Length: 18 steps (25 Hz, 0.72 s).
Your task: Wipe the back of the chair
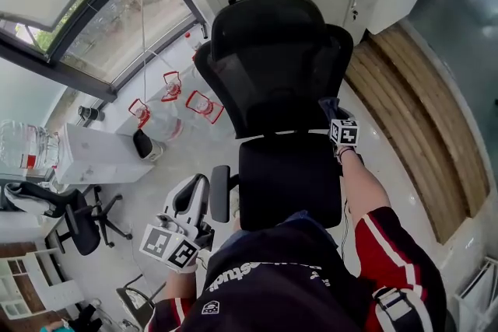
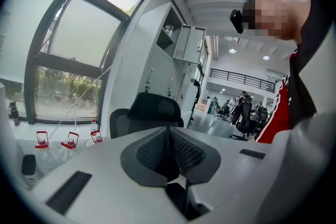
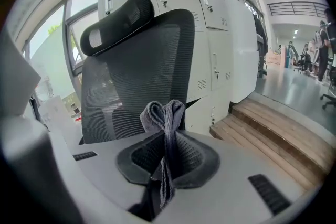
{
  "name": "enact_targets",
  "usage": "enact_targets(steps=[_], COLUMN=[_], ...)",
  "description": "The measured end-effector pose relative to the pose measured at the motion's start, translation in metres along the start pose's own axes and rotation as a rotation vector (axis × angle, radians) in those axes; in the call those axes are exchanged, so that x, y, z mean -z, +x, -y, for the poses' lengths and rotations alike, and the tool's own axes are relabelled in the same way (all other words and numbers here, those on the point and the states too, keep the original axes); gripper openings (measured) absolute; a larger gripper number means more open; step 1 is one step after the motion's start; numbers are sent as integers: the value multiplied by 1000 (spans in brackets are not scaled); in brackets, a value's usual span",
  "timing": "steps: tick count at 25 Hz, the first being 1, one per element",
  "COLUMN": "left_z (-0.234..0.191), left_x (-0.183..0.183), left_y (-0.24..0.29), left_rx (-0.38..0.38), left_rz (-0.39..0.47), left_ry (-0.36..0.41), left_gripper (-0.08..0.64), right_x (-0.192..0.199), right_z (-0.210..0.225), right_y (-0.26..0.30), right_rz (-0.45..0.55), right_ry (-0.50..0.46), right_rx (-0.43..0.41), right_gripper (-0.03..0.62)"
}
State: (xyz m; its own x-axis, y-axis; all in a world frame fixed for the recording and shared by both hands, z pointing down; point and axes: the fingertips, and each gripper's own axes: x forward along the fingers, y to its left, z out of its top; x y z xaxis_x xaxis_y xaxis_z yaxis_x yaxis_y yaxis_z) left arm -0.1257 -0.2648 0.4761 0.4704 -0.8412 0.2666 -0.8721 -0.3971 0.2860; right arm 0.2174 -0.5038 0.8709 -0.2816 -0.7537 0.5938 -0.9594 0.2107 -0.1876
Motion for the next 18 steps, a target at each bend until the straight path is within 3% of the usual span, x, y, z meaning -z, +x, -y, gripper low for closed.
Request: enact_targets(steps=[9,13,18], left_z=[25,30,38], left_x=[5,3,-1], left_y=[3,-1,-1], left_rx=[16,16,38], left_rz=[31,57,85], left_ry=[0,-3,-4], left_gripper=[37,37,37], right_x=[6,-15,-68], right_z=[43,36,-5], right_y=[-35,-66,-119], right_rz=[7,88,230], right_ry=[-2,-18,-97], right_rx=[65,65,-5], right_gripper=[63,63,63])
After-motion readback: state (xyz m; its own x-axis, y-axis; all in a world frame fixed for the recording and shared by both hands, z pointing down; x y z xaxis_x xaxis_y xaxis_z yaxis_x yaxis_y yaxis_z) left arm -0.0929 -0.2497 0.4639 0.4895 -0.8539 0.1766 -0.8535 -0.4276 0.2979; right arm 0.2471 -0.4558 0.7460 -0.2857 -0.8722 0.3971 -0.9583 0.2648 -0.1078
